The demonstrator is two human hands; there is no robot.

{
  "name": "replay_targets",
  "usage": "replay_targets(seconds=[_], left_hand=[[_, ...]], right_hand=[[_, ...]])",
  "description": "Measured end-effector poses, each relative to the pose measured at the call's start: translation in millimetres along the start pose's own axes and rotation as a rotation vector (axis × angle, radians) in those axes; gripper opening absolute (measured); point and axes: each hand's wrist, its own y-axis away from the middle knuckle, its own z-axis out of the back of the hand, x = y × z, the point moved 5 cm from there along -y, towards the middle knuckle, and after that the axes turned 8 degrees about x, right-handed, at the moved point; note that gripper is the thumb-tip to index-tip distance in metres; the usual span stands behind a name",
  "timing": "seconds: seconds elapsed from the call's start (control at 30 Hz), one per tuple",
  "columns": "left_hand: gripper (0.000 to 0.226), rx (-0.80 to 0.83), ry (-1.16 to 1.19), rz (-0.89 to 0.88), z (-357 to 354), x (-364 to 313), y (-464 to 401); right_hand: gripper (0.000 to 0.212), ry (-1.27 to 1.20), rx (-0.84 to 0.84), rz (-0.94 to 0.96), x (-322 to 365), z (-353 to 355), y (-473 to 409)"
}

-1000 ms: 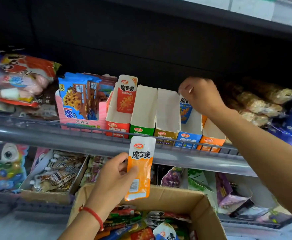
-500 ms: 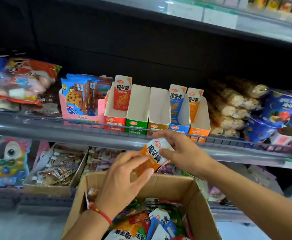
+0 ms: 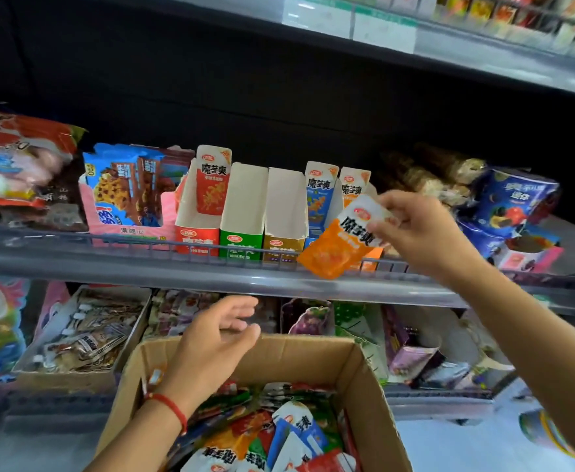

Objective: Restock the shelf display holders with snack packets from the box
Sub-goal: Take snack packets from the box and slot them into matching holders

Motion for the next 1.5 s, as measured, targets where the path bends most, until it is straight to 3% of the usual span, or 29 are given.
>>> replay_targets(seconds=[0.1,0.2,0.33,0.63,1.13,1.27,1.37,1.5], left_hand=[[0.030,-0.032,-0.008,0.029,6.2,3.0,-5.0],[0.030,-0.010,-0.034,0.034,5.1,1.6,-9.1],[0.030,0.026,-0.075,0.044,1.2,3.1,-14.4],[0.030,0.067,-0.108,0.067,4.4,8.3,-27.5],[0.031,0.136,-0.162,0.110,-4.3,10.5,-32.5],[0.031,0.142,-0.173,0.116,-5.6,10.2,-32.1],[0.032,0.141,-0.175,0.106,-5.3,9.0,-30.2],[0.033,0.129,-0.204,0.069,-6.1,4.0,-24.3]], right_hand=[[0.019,0.138,-0.268,-0.018,-3.7,54.0,-28.3],[0.025,0.278,-0.353,-0.073,-18.9,77.2,-66.3],[0.030,0.366,-0.296,-0.160,-42.7,70.2,-111.1],[0.030,0.641,0.007,-0.255,-74.4,8.0,-158.6],[0.032,0.929,-0.136,-0.210,-89.1,-2.0,-186.4],[0.032,0.682,-0.187,-0.015,-63.2,-12.8,-159.8],[0.028,0.444,-0.007,0.266,-33.1,-33.6,-123.3],[0.052,0.657,0.313,0.362,-32.6,-68.0,-88.5]])
